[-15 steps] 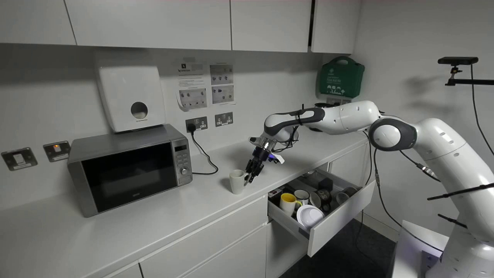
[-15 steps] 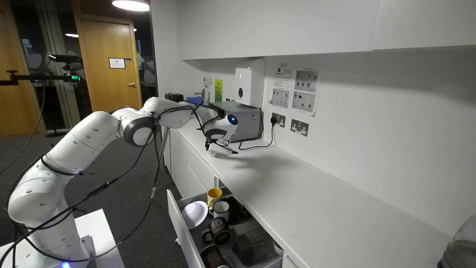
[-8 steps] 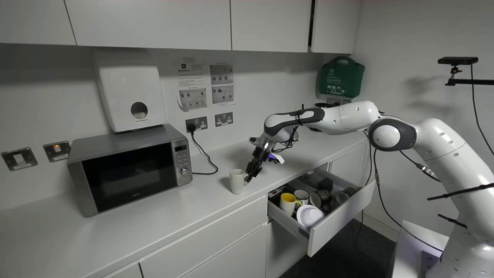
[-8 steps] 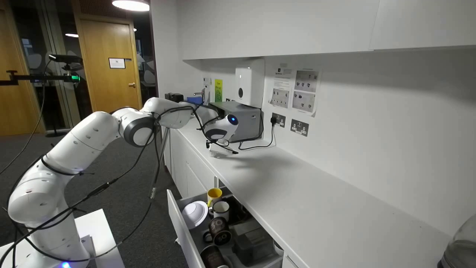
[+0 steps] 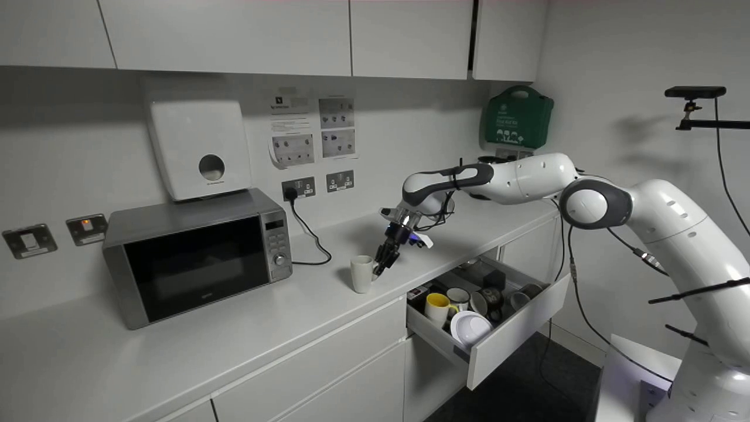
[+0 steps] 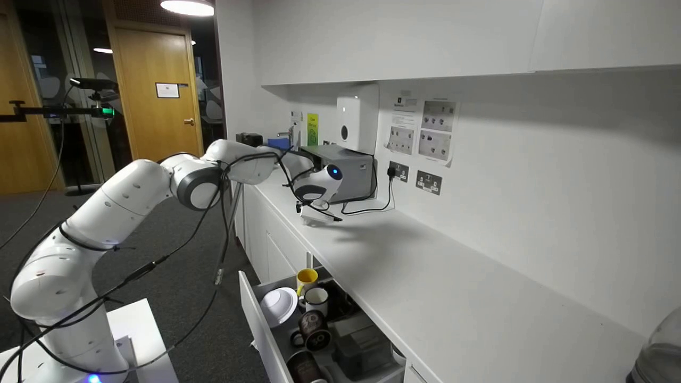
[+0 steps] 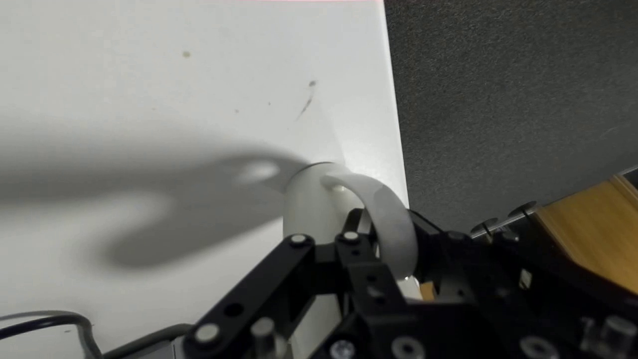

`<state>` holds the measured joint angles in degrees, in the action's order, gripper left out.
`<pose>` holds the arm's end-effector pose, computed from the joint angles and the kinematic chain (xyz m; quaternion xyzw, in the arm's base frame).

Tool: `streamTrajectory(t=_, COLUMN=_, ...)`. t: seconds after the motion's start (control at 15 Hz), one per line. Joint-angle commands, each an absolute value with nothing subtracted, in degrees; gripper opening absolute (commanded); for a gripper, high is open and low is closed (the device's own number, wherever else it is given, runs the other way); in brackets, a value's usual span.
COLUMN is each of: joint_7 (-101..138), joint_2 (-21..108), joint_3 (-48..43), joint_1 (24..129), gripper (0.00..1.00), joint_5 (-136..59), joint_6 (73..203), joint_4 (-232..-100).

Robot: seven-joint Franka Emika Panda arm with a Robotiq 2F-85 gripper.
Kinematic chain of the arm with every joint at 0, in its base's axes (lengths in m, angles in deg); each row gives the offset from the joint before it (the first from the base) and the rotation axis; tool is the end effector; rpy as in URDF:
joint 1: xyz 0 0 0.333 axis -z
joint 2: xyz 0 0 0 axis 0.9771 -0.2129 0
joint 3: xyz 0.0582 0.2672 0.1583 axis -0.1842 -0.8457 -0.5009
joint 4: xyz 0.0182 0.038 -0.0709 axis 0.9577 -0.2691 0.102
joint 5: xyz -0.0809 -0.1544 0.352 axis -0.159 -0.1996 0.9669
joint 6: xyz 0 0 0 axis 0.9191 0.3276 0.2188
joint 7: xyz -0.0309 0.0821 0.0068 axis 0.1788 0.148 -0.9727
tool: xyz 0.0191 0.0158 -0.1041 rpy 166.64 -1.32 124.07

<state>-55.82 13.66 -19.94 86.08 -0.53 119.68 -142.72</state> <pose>0.7610 0.0460 0.3193 -0.8337 -0.4283 -0.1991 0.2859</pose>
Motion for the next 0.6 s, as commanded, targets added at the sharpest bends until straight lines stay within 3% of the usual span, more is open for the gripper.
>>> streamTrajectory(t=0.0, joint_7=-56.39, joint_2=17.41, joint_3=-21.16, joint_1=89.07, gripper=0.03, joint_5=2.09, joint_6=118.33, joint_4=-147.30)
streamTrajectory(t=0.53, joint_7=-56.58, joint_2=23.89, joint_3=-19.87, joint_1=92.79, gripper=0.03, joint_5=9.76, joint_6=118.69, joint_4=-156.46)
